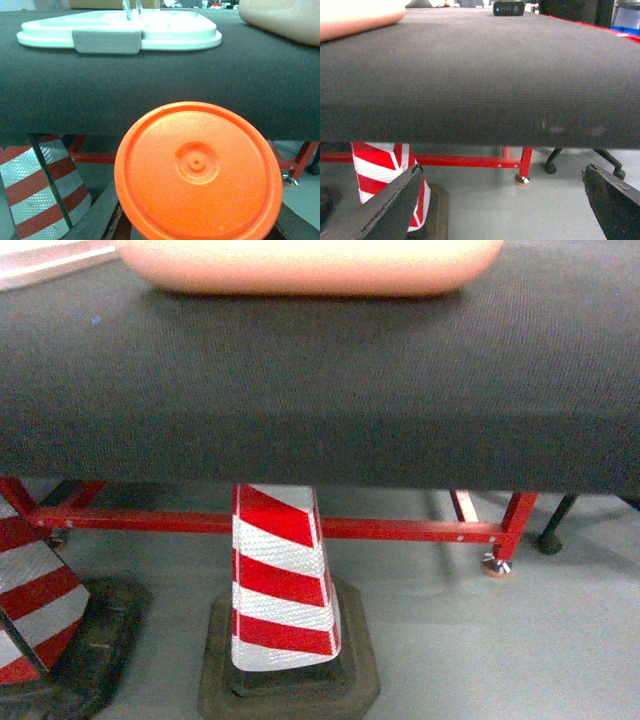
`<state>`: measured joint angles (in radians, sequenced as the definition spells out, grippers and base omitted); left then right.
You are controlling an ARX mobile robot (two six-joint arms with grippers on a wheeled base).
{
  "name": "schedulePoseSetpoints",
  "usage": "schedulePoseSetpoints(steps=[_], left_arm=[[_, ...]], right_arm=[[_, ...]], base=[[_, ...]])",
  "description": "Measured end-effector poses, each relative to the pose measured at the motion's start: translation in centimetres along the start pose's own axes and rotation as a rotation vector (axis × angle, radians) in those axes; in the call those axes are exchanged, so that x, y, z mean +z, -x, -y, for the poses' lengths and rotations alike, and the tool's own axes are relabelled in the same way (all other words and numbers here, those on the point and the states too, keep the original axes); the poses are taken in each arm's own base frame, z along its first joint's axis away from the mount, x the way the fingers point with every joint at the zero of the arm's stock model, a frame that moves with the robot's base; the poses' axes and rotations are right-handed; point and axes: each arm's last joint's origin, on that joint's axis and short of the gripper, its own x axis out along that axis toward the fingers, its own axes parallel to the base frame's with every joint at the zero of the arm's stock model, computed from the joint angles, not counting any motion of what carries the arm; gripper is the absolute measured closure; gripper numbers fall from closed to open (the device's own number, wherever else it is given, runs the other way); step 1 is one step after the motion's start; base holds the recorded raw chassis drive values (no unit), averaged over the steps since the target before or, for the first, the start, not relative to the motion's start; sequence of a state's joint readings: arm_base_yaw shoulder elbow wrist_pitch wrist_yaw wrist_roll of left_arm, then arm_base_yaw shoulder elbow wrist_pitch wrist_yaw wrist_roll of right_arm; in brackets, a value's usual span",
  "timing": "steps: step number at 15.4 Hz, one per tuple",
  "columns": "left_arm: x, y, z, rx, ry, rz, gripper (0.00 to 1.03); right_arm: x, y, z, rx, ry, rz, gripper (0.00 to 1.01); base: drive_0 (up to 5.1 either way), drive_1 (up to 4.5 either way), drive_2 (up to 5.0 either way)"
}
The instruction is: Pick capacitor and pack into box
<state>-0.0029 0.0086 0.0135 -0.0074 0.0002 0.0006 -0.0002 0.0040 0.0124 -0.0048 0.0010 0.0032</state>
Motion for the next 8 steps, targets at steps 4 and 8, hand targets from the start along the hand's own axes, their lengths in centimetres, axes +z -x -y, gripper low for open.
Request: schedulePoseSetpoints(steps=[4, 8], left_arm=[[0.01, 0.0, 0.0, 0.001, 0.0, 0.001, 0.59], [0.01, 0.0, 0.0, 0.0, 0.0, 0.001, 0.59]], right_arm=[[0.0, 0.0, 0.0, 0.001, 0.002, 0.0, 0.03], [-0.01, 0.0, 0.0, 0.0, 0.001, -0.001, 0.03]], base=[[0.0, 0.0, 0.0], [0.0, 0.0, 0.0]])
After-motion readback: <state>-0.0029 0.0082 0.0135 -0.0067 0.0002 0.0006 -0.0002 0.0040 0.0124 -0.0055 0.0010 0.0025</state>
